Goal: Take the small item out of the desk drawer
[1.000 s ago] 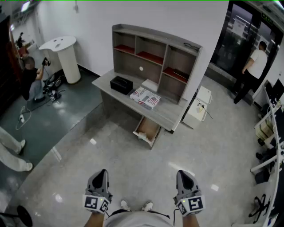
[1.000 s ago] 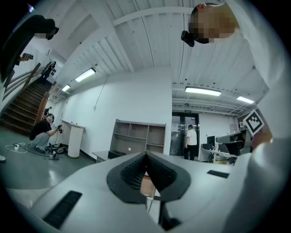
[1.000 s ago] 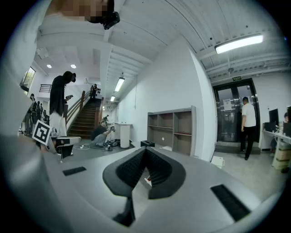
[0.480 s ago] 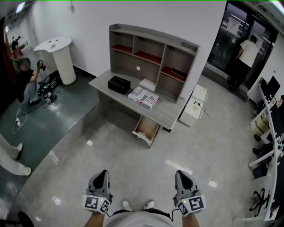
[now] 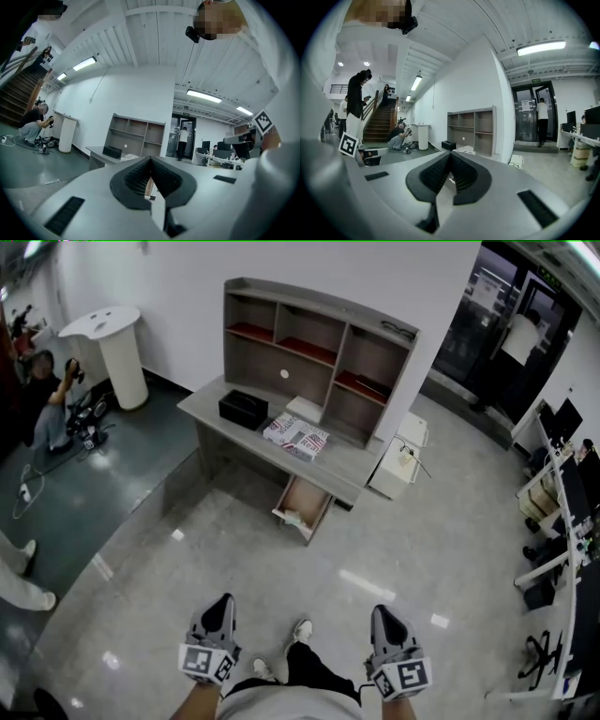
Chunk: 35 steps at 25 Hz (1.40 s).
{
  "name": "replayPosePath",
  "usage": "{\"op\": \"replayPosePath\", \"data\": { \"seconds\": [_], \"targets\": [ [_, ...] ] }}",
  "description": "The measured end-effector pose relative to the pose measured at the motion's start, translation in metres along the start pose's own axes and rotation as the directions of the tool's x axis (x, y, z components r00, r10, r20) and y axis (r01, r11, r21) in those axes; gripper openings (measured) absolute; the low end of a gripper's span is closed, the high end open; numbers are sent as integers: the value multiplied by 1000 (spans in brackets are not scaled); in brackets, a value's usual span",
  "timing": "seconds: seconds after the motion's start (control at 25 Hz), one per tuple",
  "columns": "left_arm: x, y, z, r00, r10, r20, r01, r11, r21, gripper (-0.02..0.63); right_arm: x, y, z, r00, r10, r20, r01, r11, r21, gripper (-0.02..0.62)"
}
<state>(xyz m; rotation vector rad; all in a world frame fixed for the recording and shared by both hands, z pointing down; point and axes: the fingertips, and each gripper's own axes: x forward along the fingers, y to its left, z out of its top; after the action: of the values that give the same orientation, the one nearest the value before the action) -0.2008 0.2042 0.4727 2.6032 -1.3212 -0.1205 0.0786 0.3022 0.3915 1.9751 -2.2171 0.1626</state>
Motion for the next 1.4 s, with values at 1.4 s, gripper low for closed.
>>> {"op": "replayPosePath", "data": {
  "seconds": [1.4],
  "targets": [
    [316, 53, -40, 975, 154, -162, -167, 983, -73, 18, 341, -168, 14, 965, 260, -32, -257, 964, 67, 23]
  ]
}}
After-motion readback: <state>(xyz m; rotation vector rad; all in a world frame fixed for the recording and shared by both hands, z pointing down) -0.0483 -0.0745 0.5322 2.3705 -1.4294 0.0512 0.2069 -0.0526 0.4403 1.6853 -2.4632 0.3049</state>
